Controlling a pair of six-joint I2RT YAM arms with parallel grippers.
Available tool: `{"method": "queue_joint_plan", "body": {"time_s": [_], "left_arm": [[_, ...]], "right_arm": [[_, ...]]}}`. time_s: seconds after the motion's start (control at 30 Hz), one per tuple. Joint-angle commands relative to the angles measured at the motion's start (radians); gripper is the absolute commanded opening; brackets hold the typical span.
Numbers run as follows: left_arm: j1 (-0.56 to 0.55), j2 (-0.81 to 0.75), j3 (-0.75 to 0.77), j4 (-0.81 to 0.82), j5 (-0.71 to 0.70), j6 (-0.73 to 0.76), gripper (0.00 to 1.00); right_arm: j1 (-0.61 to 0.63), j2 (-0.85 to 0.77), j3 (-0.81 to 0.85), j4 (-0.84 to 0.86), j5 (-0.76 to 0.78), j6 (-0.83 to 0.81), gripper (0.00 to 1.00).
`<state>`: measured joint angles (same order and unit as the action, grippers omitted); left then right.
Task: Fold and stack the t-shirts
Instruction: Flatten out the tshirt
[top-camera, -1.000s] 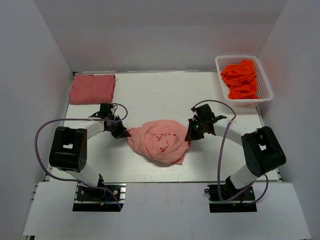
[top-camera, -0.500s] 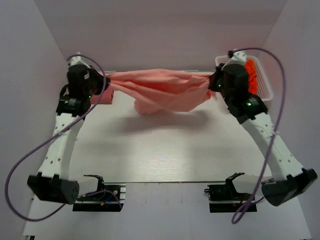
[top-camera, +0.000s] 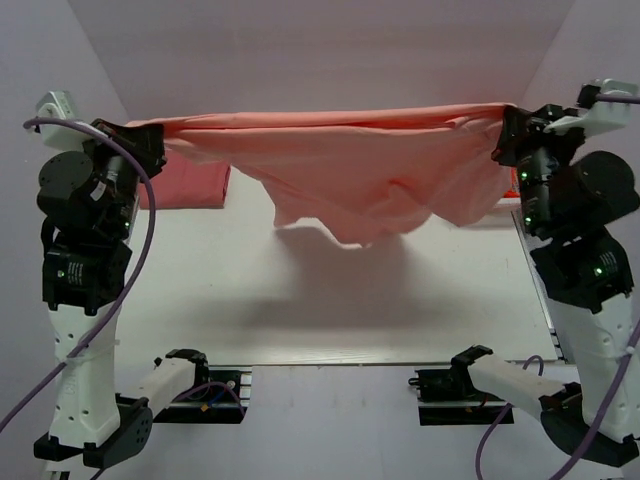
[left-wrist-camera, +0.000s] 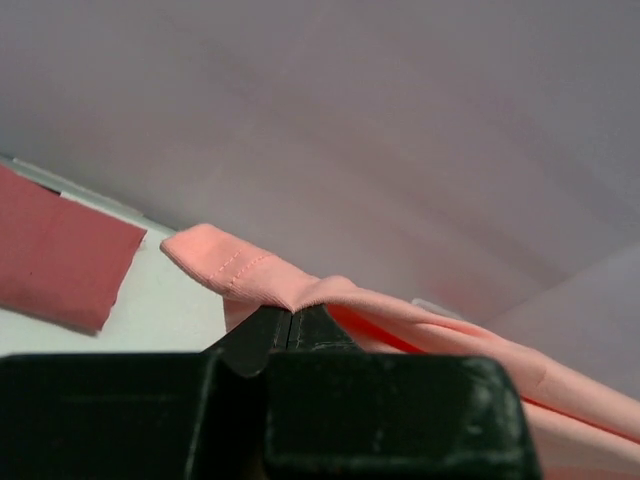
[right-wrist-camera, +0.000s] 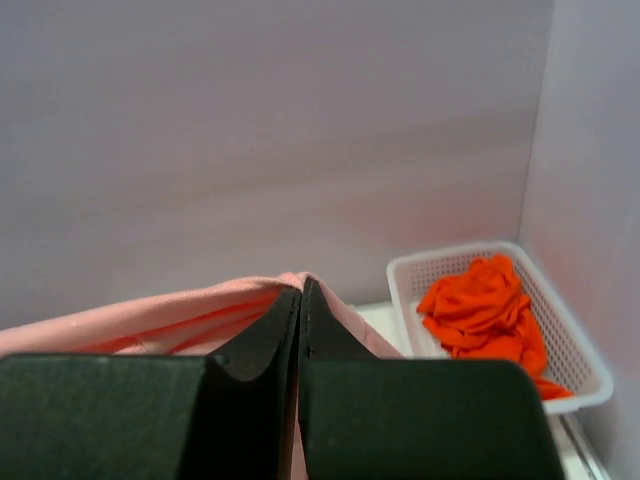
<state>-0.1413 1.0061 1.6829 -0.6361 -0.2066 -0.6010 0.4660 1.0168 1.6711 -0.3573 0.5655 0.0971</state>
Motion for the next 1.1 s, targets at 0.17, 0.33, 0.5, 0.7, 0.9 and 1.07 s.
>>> {"method": "queue_joint_plan", "body": {"time_s": [0.17,0.33,0.5,0.7,0.9,1.07], "left_arm": [[0.020,-0.115,0.219,0.032,-0.002,0.089,0.00],[0.020,-0.193,0.276,0.078,0.039,0.113,0.00],[0.020,-0.235,0.314,0.098,0.062,0.132,0.00],[0.020,-0.224,0.350,0.076,0.084,0.130,0.00],[0.020,-0.166,0.215,0.042,0.125,0.098,0.00],[0.020,-0.106,-0.053,0.076,0.072,0.038,0.00]], "right_arm": [[-0.023,-0.191,0.134,0.097,-0.154,-0.091,0.00],[-0.023,-0.250,0.210,0.086,-0.355,-0.092,0.00],[-0.023,-0.279,0.260,0.072,-0.478,-0.057,0.00],[-0.020,-0.293,0.217,0.084,-0.523,-0.023,0.00],[-0.023,-0.265,0.058,0.124,-0.490,-0.027,0.00],[-0.023,-0.239,-0.164,0.219,-0.414,0.000,0.00]]}}
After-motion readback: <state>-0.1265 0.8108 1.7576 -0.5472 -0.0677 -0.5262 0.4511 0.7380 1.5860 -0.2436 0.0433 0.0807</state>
